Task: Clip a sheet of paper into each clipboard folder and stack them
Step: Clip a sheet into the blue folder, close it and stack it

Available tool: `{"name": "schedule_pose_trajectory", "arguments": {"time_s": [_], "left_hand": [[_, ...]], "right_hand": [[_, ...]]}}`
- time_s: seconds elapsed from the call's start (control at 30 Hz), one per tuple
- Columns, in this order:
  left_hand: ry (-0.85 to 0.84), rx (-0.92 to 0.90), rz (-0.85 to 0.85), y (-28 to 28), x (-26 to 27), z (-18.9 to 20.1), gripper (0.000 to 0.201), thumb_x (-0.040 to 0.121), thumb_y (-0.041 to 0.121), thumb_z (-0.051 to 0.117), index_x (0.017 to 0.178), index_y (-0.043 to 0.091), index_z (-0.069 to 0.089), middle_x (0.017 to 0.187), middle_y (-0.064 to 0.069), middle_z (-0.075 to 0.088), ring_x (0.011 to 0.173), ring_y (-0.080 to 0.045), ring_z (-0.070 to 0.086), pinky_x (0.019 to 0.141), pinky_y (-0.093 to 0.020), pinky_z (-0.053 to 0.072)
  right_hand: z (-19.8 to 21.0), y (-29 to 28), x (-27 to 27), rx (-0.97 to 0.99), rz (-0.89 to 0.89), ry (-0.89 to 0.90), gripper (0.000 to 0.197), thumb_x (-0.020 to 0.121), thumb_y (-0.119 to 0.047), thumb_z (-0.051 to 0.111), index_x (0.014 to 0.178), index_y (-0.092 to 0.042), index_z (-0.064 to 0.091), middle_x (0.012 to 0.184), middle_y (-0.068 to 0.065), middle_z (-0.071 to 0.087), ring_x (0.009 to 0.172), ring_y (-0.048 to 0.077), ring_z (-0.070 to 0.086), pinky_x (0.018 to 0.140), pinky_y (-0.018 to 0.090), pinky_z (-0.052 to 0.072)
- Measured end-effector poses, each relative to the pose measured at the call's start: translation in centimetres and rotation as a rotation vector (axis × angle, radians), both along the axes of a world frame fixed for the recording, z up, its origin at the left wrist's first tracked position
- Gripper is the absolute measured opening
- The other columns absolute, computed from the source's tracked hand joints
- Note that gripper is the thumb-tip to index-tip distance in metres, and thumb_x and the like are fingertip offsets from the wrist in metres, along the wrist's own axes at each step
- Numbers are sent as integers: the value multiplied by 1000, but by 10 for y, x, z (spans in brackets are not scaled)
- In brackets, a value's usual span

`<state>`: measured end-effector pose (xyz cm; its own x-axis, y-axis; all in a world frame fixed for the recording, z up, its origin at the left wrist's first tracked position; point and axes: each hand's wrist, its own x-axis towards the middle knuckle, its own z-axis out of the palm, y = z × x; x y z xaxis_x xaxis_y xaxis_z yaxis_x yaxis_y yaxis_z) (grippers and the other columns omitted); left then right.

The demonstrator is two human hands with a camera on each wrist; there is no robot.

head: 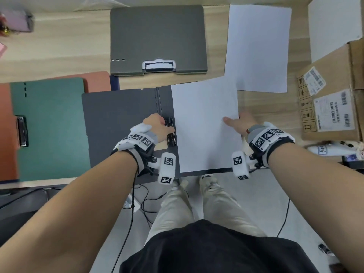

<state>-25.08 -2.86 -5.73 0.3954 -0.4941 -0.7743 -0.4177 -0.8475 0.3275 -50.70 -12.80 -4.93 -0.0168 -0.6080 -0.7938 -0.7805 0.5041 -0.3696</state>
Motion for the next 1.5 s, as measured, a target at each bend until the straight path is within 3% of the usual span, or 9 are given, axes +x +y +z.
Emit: {"name": "schedule_pose_trajectory", "arguments": {"time_s": [0.13, 0.23, 0.33, 0.57, 0.67, 0.8, 0.87, 1.1, 1.5], "left_hand": [[146, -102, 176, 6, 5, 0, 33, 82, 8, 72, 114, 7, 64, 102, -9, 69, 82, -28, 73, 77, -39, 62], [179, -146, 210, 8, 6, -2, 30, 83, 2, 71, 113, 5, 64, 96, -6, 67, 80, -25, 68, 75, -36, 62], [200, -158, 215, 10, 7, -3, 29, 84, 1, 71, 112, 5, 64, 98, -8, 66, 83, -27, 69, 76, -37, 62], [202, -158, 199, 10, 10, -5, 27, 83, 3, 72, 109, 7, 65, 94, -5, 66, 84, -28, 72, 78, -42, 63], [197, -168, 196, 10, 10, -4, 30, 83, 2, 72, 112, 5, 65, 92, -4, 65, 86, -31, 72, 78, -42, 63], [201, -175, 191, 10, 11, -5, 31, 82, 2, 72, 113, 4, 65, 90, -3, 66, 83, -29, 72, 77, -40, 63], [196, -171, 176, 10, 12, -5, 31, 81, 3, 73, 111, 5, 66, 90, -4, 68, 82, -30, 74, 78, -41, 63], [110, -158, 87, 9, 14, -6, 24, 75, 17, 80, 96, 14, 69, 90, -6, 75, 87, -29, 73, 80, -44, 61], [221, -171, 198, 10, 14, -8, 23, 81, 4, 76, 100, 12, 64, 91, -4, 66, 87, -34, 73, 79, -45, 62]], "right_hand": [[6, -11, 1, 126, -21, -36, 73, 82, -57, 66, 132, -6, 52, 123, 3, 61, 108, 31, 59, 92, 44, 48], [-29, -21, -17, 177, 5, -51, 97, 48, -76, 67, 123, -15, 59, 118, 7, 68, 107, 34, 64, 91, 48, 51], [-41, -21, -19, 178, 48, -41, 100, 42, -79, 64, 119, -15, 61, 112, 7, 70, 102, 35, 66, 95, 54, 51], [-9, -11, 1, 147, -78, -70, 87, 68, -68, 68, 132, -12, 53, 129, 6, 61, 114, 34, 60, 100, 50, 47], [-2, -12, -5, 236, -278, -165, 101, 58, -65, 81, 139, -15, 49, 140, 4, 55, 123, 31, 56, 102, 52, 46], [18, -9, -8, 305, -421, -334, 39, 94, -29, 64, 126, -9, 60, 119, 7, 71, 103, 24, 70, 70, 39, 60], [17, -7, -10, 301, -414, -332, 34, 95, -25, 62, 124, -8, 61, 116, 7, 71, 102, 23, 70, 73, 38, 59], [-17, -12, -2, 184, -87, -116, 82, 69, -67, 66, 127, -10, 58, 121, 8, 67, 110, 34, 63, 100, 51, 48], [-15, -7, 5, 23, -24, -5, 57, 90, -51, 59, 124, -6, 59, 117, 11, 66, 106, 34, 62, 98, 50, 49]]}}
